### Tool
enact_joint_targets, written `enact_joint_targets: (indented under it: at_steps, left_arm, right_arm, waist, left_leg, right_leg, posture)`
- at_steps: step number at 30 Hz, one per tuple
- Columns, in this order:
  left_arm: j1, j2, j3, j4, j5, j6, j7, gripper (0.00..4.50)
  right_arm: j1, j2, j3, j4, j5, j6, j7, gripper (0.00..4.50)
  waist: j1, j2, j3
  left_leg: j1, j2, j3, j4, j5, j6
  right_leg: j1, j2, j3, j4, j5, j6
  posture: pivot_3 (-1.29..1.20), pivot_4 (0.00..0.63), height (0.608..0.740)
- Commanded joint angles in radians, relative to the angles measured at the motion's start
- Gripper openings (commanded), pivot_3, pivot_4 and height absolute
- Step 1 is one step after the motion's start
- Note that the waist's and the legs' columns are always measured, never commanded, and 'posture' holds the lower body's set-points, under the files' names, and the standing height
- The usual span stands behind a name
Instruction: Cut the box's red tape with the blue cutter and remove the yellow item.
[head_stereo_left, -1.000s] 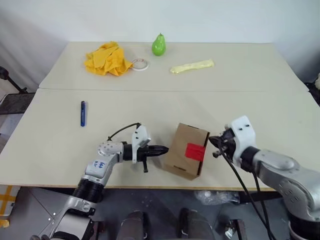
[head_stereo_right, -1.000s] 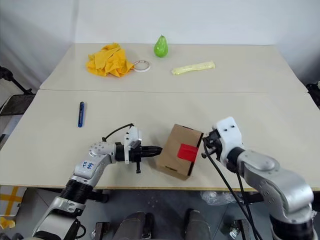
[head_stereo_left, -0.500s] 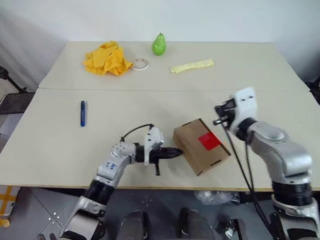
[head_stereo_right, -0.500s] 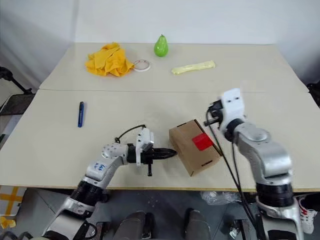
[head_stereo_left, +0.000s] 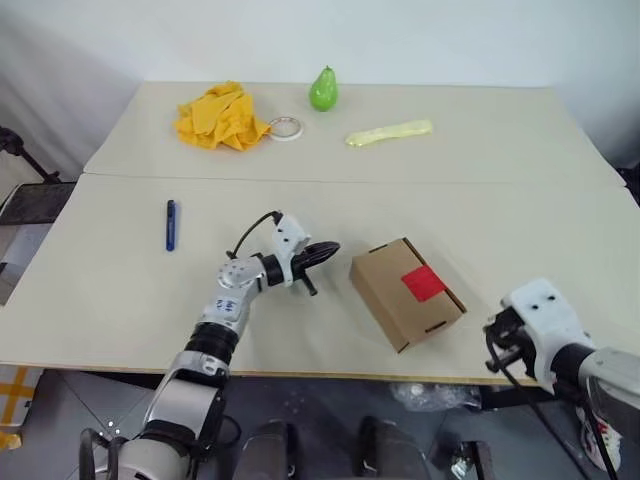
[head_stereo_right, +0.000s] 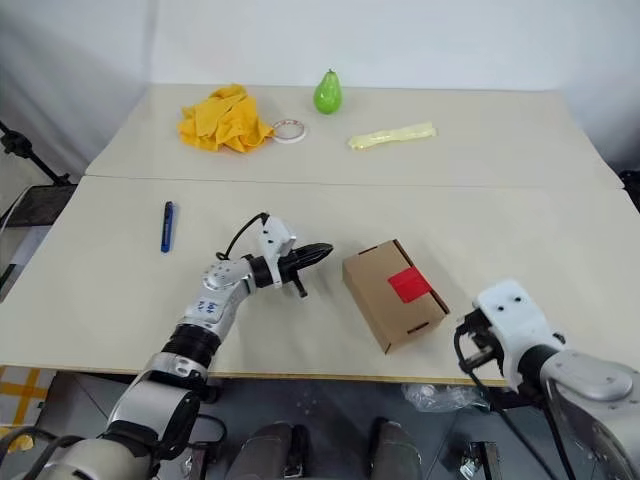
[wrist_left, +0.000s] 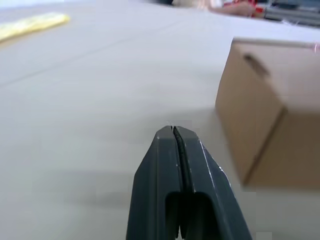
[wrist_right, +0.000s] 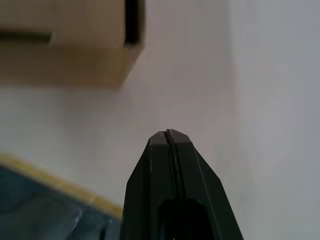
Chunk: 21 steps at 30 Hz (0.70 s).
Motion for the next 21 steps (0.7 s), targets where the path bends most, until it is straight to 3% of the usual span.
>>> enact_joint_targets:
  at_steps: [1,7,10,21]
  left_arm:
    - [-0.068,-0.039,0.001,0.086,0.01,-0.07,-0.033,0.01]
    - [-0.117,-0.061,-0.009,0.153,0.015,-0.071,-0.136,0.01]
    - [-0.094,-0.043,-0.02,0.098,0.006,-0.034,-0.202,0.01]
    - [-0.077,-0.042,-0.041,0.015,0.01,0.041,-0.27,0.01]
  right_arm:
    - [-0.041,0.06,0.018,-0.027,0.08,0.002,-0.077,0.0]
    - [-0.157,0.167,0.138,-0.019,0.027,0.02,-0.155,0.0]
    - [-0.215,0.194,0.17,0.011,-0.005,0.02,-0.175,0.0]
    - [-0.214,0.162,0.17,0.008,-0.048,0.02,-0.131,0.0]
  waist:
    - [-0.005,0.0,0.0]
    - [-0.006,0.0,0.0]
    - [-0.007,0.0,0.0]
    - [-0.003,0.0,0.0]
  left_leg:
    - [0.001,0.0,0.0,0.0,0.0,0.0]
    - [0.001,0.0,0.0,-0.001,0.001,-0.002]
    - [0.0,0.0,0.0,-0.001,0.001,-0.002]
    - [-0.001,-0.004,0.0,-0.001,0.0,-0.001]
  right_leg:
    - [0.0,0.0,0.0,0.0,0.0,0.0]
    - [-0.001,0.001,0.0,0.001,-0.001,-0.002]
    - [-0.001,0.001,-0.001,0.002,-0.001,-0.001]
    - [-0.001,0.001,-0.001,0.001,-0.001,-0.001]
  posture:
    - [0.0,0.15,0.74]
    - [0.0,0.15,0.74]
    - [0.0,0.15,0.74]
    - [0.0,0.15,0.74]
